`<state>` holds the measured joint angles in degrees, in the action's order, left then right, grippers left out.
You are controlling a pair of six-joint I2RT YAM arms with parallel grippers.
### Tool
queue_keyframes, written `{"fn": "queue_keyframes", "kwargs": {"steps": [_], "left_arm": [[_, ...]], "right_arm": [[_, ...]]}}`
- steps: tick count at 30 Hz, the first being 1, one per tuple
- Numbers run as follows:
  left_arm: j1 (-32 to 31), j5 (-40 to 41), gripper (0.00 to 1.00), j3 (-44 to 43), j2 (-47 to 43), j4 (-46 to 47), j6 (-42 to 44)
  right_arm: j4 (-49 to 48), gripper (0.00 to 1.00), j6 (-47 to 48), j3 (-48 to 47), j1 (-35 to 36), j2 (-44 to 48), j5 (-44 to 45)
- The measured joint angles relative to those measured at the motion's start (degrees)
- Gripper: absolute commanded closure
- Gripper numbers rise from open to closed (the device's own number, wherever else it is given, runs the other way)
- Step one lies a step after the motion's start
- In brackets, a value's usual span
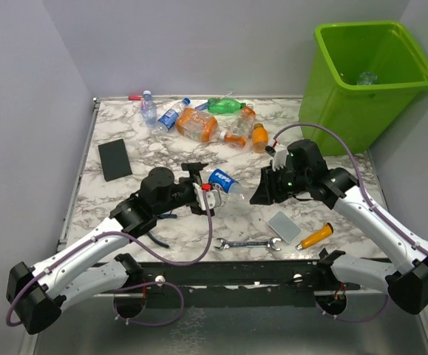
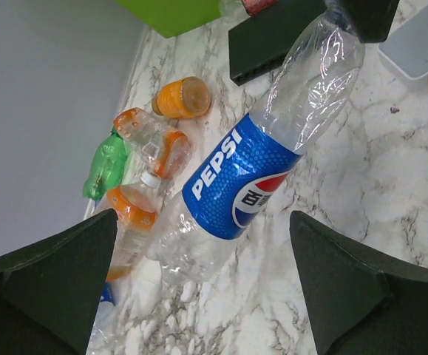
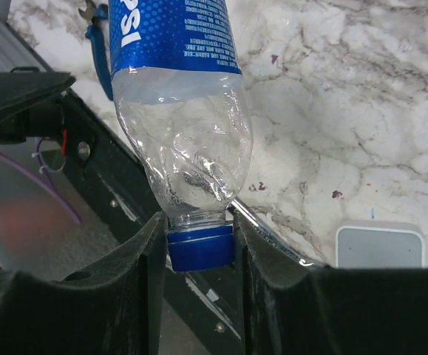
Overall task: Put the plastic bottles in the bin
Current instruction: Pick up the plastic bottle at the center of the board.
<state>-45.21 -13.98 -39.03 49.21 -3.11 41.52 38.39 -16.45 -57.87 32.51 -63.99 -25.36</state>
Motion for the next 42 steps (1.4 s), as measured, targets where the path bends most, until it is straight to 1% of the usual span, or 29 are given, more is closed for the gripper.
{"fn": "queue_keyframes", "kwargs": {"steps": [8, 11, 15, 16, 19, 20, 21, 22, 23, 24, 25, 26, 27, 28, 29, 31, 34, 38, 42], "left_arm": [[-3.63, -0.31, 0.01, -5.16, 9.66, -6.03, 11.37], [-4.85, 0.0, 0.07, -6.21, 12.68, -7.63, 14.58], [-6.08, 2.29, 0.18, -6.54, 14.47, -8.55, 18.08], [-6.51, 3.34, 0.23, -6.54, 14.69, -8.83, 19.04], [-7.26, 5.66, 0.46, -6.54, 14.75, -9.18, 21.18], [-7.43, 6.43, 0.52, -6.54, 14.71, -9.07, 21.73], [-7.43, 6.78, 0.57, -6.54, 14.67, -9.07, 21.94], [-7.45, 7.23, 0.6, -6.49, 14.51, -8.83, 21.99], [-7.5, 7.45, 0.61, -6.49, 14.25, -8.61, 21.99], [-7.54, 7.82, 0.61, -6.45, 13.92, -8.46, 21.97], [-7.56, 8.15, 0.62, -6.27, 13.44, -8.11, 21.86], [-7.61, 8.35, 0.62, -6.1, 13.0, -7.78, 21.51], [-7.69, 8.52, 0.62, -5.77, 12.46, -7.28, 20.87], [-7.72, 8.55, 0.62, -5.64, 12.15, -7.17, 20.39], [-7.74, 8.59, 0.63, -5.38, 11.78, -6.8, 19.45], [-7.76, 8.66, 0.66, -4.72, 11.1, -5.73, 17.11], [-7.78, 8.98, 0.68, -2.64, 9.94, -1.99, 10.88], [-7.8, 10.64, 0.69, 0.83, 9.53, 6.21, -2.56], [-7.78, 12.31, 0.69, 1.97, 9.62, 12.7, -18.29]], "right_arm": [[2.4, 0.99, 0.42, -0.11, 0.0, 1.92, -5.22], [2.93, 0.99, 0.48, -0.31, 0.0, 2.97, -6.36], [3.87, 0.99, 0.55, -0.9, 0.0, 3.61, -6.99], [4.09, 0.99, 0.61, -0.96, 0.0, 3.67, -7.04], [4.92, 0.99, 0.94, -1.36, 0.0, 3.69, -7.13], [5.05, 0.99, 1.03, -1.55, 0.0, 3.69, -7.15], [5.25, 0.99, 1.07, -1.88, 0.0, 3.69, -7.15], [5.29, 0.98, 1.09, -2.16, 0.0, 3.69, -7.15], [5.29, 0.81, 1.11, -2.47, 0.0, 3.69, -7.13], [5.33, 0.57, 1.11, -2.91, 0.0, 3.69, -7.15], [5.31, 0.38, 1.11, -3.19, 0.0, 3.69, -7.17], [5.38, 0.26, 1.01, -3.78, 0.02, 3.69, -7.32], [5.35, 0.16, 0.7, -4.37, 0.02, 3.69, -7.52], [5.33, 0.03, 0.37, -5.01, 0.02, 3.74, -7.58], [5.22, 0.01, 0.07, -5.7, 0.02, 3.85, -7.63], [4.9, 0.0, -0.66, -6.93, 0.0, 4.44, -7.52], [4.04, 0.0, -2.01, -8.96, 0.0, 6.29, -6.56], [0.63, 0.0, -4.61, -11.17, 0.02, 9.81, 0.35], [-6.78, 0.0, -8.28, -9.73, 0.0, 15.54, 8.94]]}}
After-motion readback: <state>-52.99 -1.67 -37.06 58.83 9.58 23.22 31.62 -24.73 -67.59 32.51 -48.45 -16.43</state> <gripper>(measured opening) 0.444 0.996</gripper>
